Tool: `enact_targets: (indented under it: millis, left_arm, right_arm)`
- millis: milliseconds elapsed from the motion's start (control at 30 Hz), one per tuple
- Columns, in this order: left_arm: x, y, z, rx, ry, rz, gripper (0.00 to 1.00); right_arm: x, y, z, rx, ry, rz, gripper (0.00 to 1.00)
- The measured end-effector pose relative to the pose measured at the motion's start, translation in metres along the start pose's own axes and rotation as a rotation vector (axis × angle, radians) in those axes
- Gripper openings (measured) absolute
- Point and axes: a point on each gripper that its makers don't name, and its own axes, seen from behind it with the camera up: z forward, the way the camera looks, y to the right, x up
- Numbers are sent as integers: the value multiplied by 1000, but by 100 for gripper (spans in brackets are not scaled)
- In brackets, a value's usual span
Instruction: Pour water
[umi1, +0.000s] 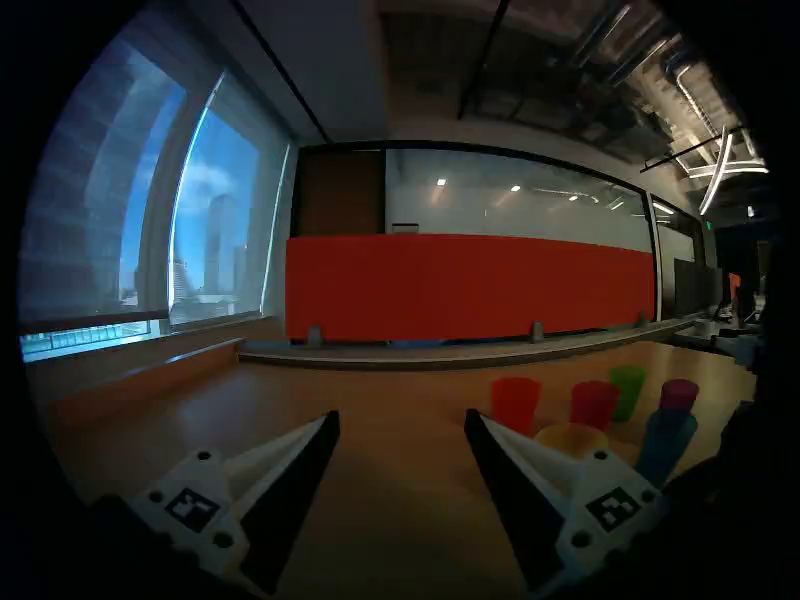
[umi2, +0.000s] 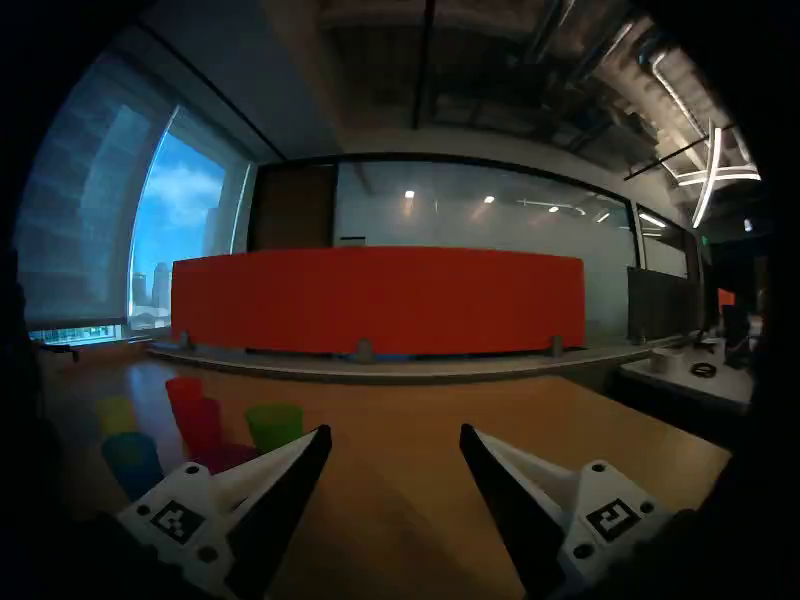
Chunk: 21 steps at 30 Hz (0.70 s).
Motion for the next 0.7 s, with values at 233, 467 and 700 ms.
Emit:
enact_targets:
  millis: [233,467,700]
  left_arm:
    - [15,1,-1,-6,-1,8,93]
    - [49,-1,4,-10,-10,19,93]
    - [89,6,10,-31,-9,13,93]
  right_arm:
    - [24,-7,-1,16,9,-20,99]
    - [55,-14,1,46,-7,-26,100]
    - [87,-10,3,62,-32,11,99]
